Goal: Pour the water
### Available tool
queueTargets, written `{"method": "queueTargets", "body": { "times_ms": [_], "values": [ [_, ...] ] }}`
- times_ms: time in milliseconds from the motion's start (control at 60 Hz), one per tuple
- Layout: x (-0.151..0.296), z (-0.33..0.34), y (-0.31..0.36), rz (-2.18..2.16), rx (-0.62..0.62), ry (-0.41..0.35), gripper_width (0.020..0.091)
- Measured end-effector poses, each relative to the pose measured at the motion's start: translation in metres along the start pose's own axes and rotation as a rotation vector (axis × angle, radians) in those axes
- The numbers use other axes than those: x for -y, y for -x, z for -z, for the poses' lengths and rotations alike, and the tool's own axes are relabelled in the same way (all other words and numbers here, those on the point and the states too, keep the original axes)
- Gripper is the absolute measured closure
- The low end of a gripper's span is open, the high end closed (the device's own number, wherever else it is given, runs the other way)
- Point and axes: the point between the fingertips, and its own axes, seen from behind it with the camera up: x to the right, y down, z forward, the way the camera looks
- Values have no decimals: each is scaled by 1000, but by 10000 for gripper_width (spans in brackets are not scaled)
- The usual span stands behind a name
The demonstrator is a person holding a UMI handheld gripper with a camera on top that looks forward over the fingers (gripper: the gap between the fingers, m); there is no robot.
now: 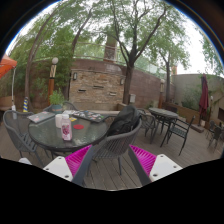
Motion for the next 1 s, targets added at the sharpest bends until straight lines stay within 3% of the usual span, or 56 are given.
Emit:
{"method": "queueTargets", "body": {
  "times_ms": [217,333,550,733,1000],
  "values": [
    [-13,-10,15,-13,33,0,271],
    [-8,-32,42,29,64,-44,269],
    [-1,-111,154,19,172,-103,270],
    [-17,-203,244,-9,228,-88,270],
    [-2,-281,275,-20,106,-161,275]
  ]
}}
